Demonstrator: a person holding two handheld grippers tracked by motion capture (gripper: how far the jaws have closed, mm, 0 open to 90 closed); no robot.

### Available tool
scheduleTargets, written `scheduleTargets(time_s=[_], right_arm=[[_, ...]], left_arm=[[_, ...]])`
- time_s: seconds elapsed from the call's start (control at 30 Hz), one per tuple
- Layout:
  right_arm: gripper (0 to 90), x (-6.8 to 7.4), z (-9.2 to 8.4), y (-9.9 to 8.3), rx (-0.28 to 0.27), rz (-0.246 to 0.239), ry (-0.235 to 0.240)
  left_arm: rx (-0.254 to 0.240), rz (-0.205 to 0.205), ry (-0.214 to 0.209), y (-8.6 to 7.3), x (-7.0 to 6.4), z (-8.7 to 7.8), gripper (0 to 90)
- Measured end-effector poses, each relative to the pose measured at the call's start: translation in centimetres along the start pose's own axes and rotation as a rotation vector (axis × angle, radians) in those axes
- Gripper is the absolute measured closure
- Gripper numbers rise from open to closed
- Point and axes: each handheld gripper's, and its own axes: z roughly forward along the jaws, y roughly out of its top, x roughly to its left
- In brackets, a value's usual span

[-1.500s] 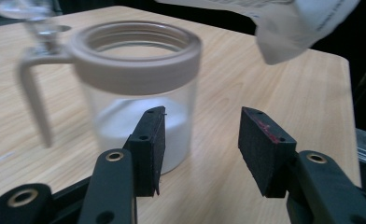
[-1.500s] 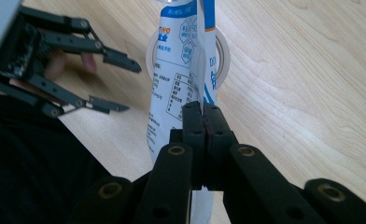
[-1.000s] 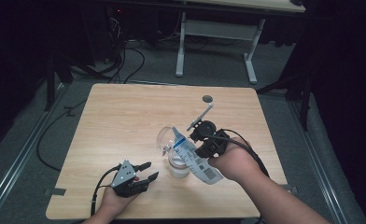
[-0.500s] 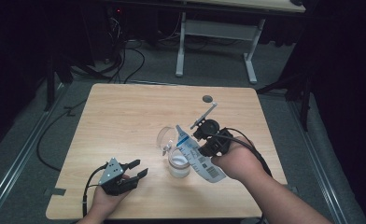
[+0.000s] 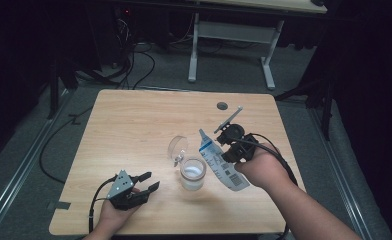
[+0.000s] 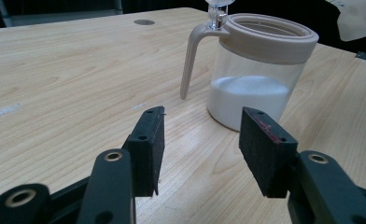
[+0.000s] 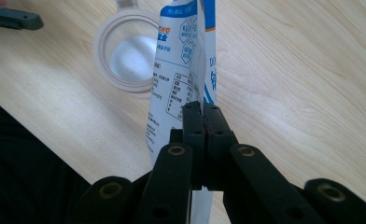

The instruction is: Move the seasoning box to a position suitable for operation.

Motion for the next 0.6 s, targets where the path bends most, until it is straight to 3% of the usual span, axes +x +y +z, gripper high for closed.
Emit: scheduleTargets(time_s=[0.6], right_arm=[[90.0,-3.4,3.2,-1.1,0.036,0.056,-0.017]], left_arm=[[-0.007,-0.011,-0.007,-0.1,0.1,0.0,50.8]])
